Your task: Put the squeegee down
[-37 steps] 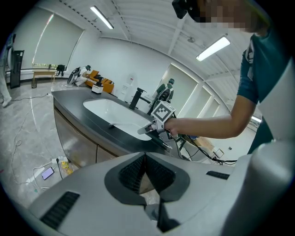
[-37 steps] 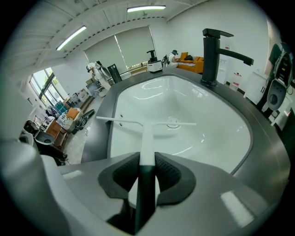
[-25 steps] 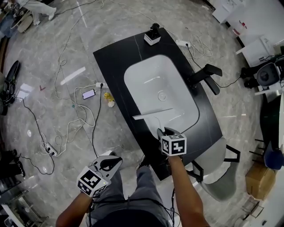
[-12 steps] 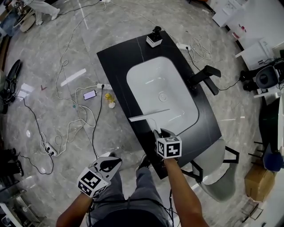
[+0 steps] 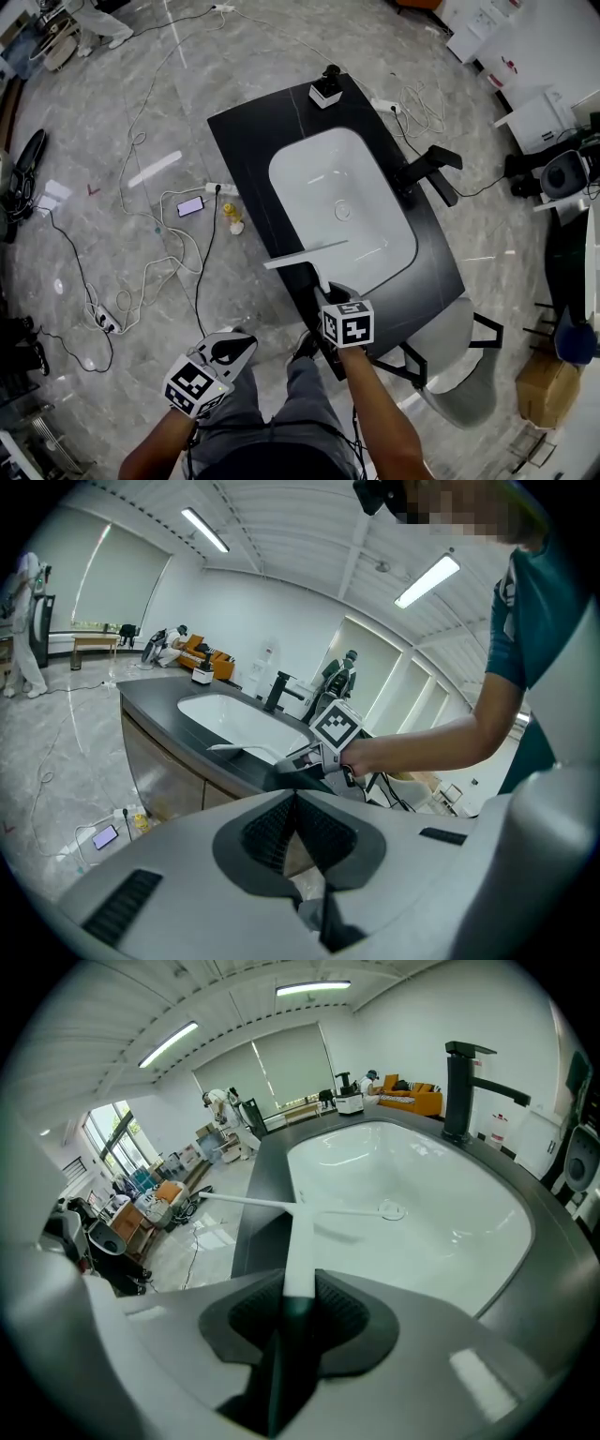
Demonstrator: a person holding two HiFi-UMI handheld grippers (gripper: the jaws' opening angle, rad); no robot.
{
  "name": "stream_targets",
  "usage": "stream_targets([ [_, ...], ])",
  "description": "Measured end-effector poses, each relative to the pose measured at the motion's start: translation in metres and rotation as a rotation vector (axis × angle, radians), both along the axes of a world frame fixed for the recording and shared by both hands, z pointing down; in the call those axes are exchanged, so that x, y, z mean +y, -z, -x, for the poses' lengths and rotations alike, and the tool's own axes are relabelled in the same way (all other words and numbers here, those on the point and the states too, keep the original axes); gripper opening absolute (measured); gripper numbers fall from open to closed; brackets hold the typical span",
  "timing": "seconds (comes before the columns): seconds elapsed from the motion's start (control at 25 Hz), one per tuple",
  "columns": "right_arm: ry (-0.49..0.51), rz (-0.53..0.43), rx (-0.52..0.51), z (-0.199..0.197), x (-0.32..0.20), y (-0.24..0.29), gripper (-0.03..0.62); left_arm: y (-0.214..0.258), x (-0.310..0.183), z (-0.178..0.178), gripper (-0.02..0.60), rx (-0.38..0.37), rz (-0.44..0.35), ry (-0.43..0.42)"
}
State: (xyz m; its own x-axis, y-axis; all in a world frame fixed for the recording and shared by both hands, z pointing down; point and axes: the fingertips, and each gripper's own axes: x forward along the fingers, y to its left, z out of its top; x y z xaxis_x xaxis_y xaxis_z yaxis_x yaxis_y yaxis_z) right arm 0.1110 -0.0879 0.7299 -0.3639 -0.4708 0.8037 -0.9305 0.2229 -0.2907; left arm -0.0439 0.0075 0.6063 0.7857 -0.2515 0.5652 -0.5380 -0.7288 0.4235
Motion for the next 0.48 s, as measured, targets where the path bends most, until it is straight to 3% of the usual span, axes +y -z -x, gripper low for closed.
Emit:
stream_targets([
  [0.32,0.06,-0.014,0.045,0.012,0.007,0.004,0.128,0.011,0.001,0.005,0.005,0.006,-0.014,0.005],
  [0.48,0.04,-0.029,0.096,0.007,0.005,0.008,0.186,0.018,0.004,0.009,0.005,0.005,-0.024,0.007],
])
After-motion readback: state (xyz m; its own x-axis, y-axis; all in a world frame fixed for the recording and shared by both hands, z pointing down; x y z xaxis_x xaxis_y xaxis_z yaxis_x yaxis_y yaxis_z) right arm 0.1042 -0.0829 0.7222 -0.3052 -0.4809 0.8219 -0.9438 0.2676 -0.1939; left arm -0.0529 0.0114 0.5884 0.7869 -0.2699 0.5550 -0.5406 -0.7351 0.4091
